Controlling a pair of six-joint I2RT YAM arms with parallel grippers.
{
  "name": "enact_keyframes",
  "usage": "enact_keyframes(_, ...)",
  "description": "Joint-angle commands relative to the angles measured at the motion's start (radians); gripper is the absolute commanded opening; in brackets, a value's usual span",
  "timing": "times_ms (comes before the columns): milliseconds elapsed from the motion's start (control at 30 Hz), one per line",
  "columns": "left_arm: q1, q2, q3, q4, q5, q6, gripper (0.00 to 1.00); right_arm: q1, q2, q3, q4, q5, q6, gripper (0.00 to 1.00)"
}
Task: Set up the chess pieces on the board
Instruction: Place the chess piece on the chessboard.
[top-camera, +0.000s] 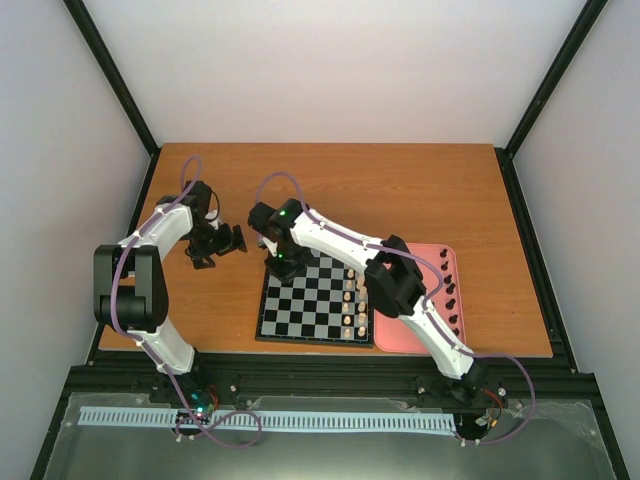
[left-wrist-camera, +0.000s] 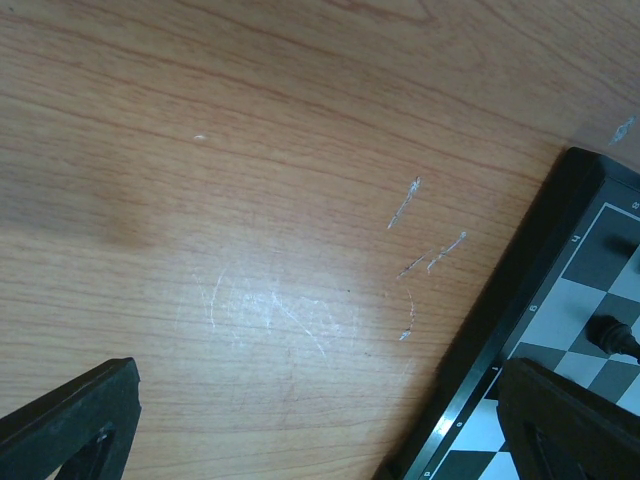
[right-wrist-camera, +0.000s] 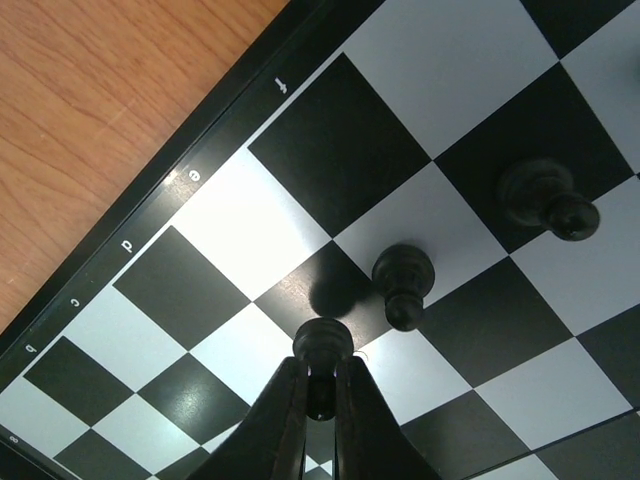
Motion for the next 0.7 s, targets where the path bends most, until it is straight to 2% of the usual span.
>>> enact_keyframes(0,0.003,-0.026,0.000,0.013,-0.006,0.002,1.00,0.009,0.028,0.033,-0.018,0.016,-0.013,0.09)
enact_keyframes(267,0.003,-0.025,0.002,0.012,-0.003,0.002,1.00,0.009,0.025,0.034,-0.022,0.014,-0.019,0.19)
enact_keyframes(667,0.003,-0.027,0.000,0.013,-0.005,0.002,1.00,0.009,0.010,0.027,-0.018,0.030,-0.012,0.22)
